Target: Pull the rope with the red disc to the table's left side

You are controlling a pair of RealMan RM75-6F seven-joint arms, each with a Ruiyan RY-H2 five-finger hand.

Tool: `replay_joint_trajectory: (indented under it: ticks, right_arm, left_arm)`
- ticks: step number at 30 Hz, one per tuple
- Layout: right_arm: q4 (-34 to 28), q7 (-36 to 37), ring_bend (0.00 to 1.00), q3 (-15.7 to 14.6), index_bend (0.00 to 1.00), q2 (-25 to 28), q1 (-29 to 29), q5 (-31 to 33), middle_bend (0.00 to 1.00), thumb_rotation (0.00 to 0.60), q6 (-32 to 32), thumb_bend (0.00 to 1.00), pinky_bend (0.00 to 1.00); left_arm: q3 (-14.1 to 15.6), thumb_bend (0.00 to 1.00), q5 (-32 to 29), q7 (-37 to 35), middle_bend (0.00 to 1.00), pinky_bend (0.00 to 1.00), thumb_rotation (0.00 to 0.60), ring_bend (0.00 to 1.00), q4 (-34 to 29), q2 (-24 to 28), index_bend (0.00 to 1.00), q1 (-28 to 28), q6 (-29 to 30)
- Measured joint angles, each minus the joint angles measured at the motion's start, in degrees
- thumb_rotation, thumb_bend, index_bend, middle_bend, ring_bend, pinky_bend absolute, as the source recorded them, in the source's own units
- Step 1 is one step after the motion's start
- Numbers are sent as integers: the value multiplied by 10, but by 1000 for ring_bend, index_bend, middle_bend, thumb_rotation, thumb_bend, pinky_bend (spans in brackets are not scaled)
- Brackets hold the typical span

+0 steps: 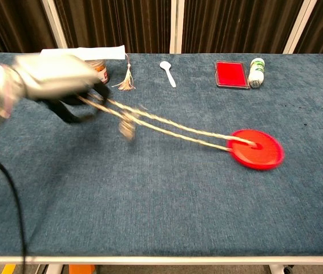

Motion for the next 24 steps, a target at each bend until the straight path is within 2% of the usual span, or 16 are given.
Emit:
replay_joint_trajectory:
  ticks: [9, 15, 24]
  right_arm:
    - [-6, -9, 0, -1, 0, 0, 2, -3, 43, 600, 0, 238, 0]
    - [-11, -17, 0, -3, 0, 0, 3, -3, 43, 600, -2, 239, 0]
    - [-9, -16, 0, -4, 0, -1, 4, -2, 43, 600, -5, 238, 0]
  left_arm:
    - [1, 487, -73, -34, 1000, 734, 600, 833, 1, 120, 655, 90, 56]
    - [-10, 488, -137, -27, 1000, 740, 600, 839, 41, 147, 687, 128, 84]
    - [-46, 496, -174, -8, 1000, 748, 600, 843, 85, 160, 726, 168, 152]
